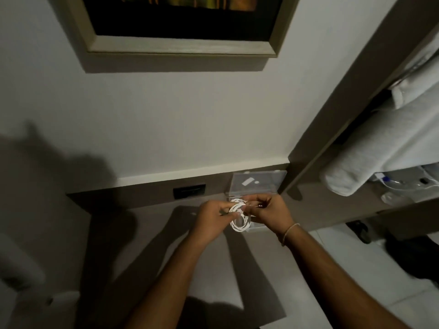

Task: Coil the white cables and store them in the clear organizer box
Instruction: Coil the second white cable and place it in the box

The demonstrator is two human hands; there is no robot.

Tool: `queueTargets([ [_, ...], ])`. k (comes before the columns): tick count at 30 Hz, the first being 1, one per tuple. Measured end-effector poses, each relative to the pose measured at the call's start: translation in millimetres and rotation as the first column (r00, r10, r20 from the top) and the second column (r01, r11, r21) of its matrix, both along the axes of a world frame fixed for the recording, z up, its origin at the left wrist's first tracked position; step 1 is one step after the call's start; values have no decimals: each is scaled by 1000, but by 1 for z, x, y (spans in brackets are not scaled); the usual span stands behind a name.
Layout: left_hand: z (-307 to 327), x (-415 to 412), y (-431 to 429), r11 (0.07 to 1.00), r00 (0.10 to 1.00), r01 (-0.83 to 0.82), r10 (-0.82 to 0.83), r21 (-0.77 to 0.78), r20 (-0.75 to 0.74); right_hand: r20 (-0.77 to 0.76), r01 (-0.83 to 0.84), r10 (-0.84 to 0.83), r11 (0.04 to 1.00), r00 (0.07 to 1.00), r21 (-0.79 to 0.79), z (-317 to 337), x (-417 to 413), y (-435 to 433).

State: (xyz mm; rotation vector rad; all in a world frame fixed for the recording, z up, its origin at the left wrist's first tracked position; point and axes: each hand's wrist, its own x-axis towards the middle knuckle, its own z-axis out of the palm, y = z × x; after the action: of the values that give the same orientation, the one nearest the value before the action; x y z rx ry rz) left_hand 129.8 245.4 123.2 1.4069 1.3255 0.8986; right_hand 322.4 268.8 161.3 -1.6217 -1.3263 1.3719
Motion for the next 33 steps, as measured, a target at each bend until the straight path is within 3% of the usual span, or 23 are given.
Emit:
queueTargets([
  [7,-37,85,49,998,966,-3,-14,-65,-259,210,-38,40,999,977,-13,-66,68,51],
  [13,-61,120,74,993,828,42,-95,-108,-553,304,28,-22,1000,953,-15,-119,100,76],
  [17,-90,122,74,992,770,83,-124,-94,-626,283,48,-29,997,959,-60,-142,105,80],
  [21,-107,130,80,976,722,171,-217,-134,-657,336,-84,112,992,935,-95,-158,104,76],
  [24,-114,134,83,976,677,144,-217,-162,-703,458,-177,200,980,866,-93,-165,103,79],
  [28,-116,138,84,986,682,41,-144,-159,-717,659,-252,265,961,704,-117,-161,99,86],
  [33,-118,141,80,992,667,-5,-89,-124,-740,742,-327,353,926,570,-189,-167,103,89],
])
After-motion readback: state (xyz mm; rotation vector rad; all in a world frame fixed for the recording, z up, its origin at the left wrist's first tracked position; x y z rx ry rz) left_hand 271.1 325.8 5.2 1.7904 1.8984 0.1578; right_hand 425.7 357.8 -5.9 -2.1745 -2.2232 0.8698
